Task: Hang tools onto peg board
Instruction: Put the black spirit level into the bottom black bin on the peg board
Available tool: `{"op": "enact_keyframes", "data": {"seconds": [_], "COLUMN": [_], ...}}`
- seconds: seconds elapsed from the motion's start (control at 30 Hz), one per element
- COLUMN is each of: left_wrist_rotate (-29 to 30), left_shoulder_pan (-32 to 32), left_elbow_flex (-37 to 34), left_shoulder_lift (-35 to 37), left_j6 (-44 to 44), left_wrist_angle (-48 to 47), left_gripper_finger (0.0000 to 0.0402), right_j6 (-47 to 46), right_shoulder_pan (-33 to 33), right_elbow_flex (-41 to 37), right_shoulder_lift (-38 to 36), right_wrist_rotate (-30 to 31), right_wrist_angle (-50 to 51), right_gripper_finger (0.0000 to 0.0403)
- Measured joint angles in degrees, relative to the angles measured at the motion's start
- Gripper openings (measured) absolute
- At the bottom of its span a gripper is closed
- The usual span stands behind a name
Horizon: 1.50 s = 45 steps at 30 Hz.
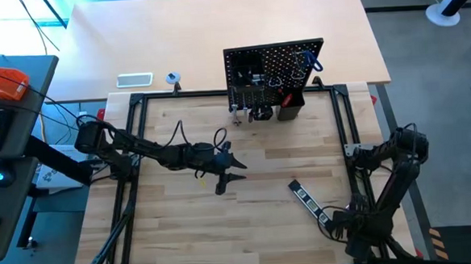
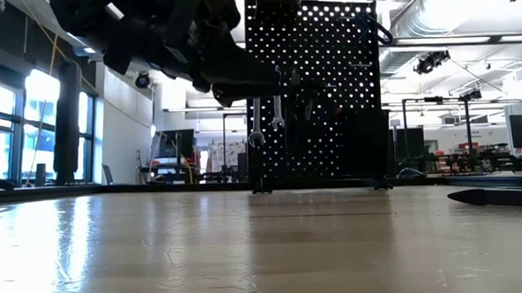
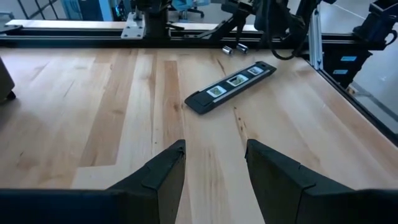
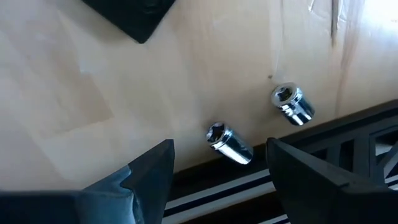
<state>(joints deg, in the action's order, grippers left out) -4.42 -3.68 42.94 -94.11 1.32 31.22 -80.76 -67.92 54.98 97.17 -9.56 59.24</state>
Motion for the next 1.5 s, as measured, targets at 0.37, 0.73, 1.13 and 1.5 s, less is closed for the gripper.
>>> {"op": "enact_keyframes", "data": {"seconds": [0.37, 0.73, 1.13, 1.5], "left_wrist_rotate": [0.0, 0.1, 0.0, 0.0], "left_shoulder_pan": [0.0, -0.1, -0.3, 0.5], "left_elbow_flex": [0.0, 0.0, 0.0, 0.0], "left_shoulder_lift": [0.0, 0.0, 0.0, 0.0], "left_j6": [0.0, 0.1, -0.5, 0.0], "left_wrist_angle": [1.1, 1.1, -1.4, 0.5], "left_gripper_finger": [0.0163, 0.0163, 0.0163, 0.0163], "right_j6": [-3.9, -3.8, -8.9, -7.4], "right_shoulder_pan": [1.7, 12.2, 15.7, 16.1], "right_elbow_flex": [5.2, 2.7, -4.3, -4.3], "right_shoulder_lift": [0.0, 0.4, 0.3, 0.4], "right_wrist_rotate": [8.4, 20.4, 18.0, 21.1], "right_wrist_angle": [2.1, -7.1, -14.1, -15.1], "right_gripper_finger": [0.0247, 0.0248, 0.0247, 0.0163]}}
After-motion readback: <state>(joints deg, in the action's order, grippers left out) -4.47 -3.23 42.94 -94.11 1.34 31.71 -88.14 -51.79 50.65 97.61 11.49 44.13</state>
